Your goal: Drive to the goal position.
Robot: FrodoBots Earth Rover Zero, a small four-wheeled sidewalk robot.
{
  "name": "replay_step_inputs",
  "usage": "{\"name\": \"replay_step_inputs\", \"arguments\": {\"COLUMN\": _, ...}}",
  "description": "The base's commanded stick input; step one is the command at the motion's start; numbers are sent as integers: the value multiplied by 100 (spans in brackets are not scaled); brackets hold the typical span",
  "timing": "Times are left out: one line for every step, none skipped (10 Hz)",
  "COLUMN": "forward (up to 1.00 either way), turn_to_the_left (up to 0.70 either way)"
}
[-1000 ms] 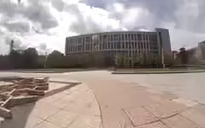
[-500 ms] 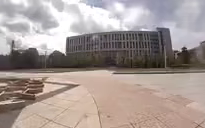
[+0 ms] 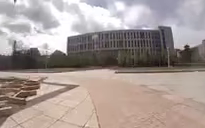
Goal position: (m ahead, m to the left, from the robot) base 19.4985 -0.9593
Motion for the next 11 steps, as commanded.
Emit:
{"name": "replay_step_inputs", "arguments": {"forward": 70, "turn_to_the_left": 0}}
{"name": "replay_step_inputs", "arguments": {"forward": 70, "turn_to_the_left": 2}}
{"name": "replay_step_inputs", "arguments": {"forward": 70, "turn_to_the_left": 0}}
{"name": "replay_step_inputs", "arguments": {"forward": 70, "turn_to_the_left": 5}}
{"name": "replay_step_inputs", "arguments": {"forward": 70, "turn_to_the_left": 11}}
{"name": "replay_step_inputs", "arguments": {"forward": 70, "turn_to_the_left": 9}}
{"name": "replay_step_inputs", "arguments": {"forward": 70, "turn_to_the_left": 3}}
{"name": "replay_step_inputs", "arguments": {"forward": 70, "turn_to_the_left": 2}}
{"name": "replay_step_inputs", "arguments": {"forward": 70, "turn_to_the_left": 0}}
{"name": "replay_step_inputs", "arguments": {"forward": 70, "turn_to_the_left": 0}}
{"name": "replay_step_inputs", "arguments": {"forward": 70, "turn_to_the_left": 1}}
